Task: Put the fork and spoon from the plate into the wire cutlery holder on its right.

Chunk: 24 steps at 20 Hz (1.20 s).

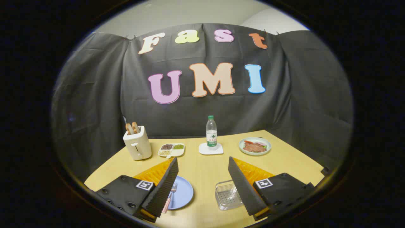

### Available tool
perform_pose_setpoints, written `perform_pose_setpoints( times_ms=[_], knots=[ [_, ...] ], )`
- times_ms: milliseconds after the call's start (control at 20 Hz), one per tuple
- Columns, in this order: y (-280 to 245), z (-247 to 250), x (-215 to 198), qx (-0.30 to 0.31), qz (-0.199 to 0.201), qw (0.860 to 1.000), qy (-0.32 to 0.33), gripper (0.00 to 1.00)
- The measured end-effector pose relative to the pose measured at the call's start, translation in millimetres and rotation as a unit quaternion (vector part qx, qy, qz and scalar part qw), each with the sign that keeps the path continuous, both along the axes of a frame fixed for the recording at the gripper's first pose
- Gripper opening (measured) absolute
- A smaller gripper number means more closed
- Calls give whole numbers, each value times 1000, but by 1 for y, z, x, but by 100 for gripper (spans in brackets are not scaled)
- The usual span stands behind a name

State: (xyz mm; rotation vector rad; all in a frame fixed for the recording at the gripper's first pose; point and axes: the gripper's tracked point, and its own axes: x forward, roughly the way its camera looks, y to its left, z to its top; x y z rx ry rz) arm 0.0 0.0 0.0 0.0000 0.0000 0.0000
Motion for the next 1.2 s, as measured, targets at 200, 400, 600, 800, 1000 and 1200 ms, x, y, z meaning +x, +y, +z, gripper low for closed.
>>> perform_pose_setpoints(
  times_ms=[200,400,600,800,1000,1200],
  knots=[
    [5,1,9,5,11,1000,5,100],
    [10,-2,10,3,21,1000,10,100],
    [7,1,2,-5,24,1000,8,100],
    [-5,2,-7,-9,10,1000,7,100],
    [-11,0,-13,-9,-1,1000,7,100],
    [-7,-8,-14,-13,-4,1000,18,100]
  ],
)
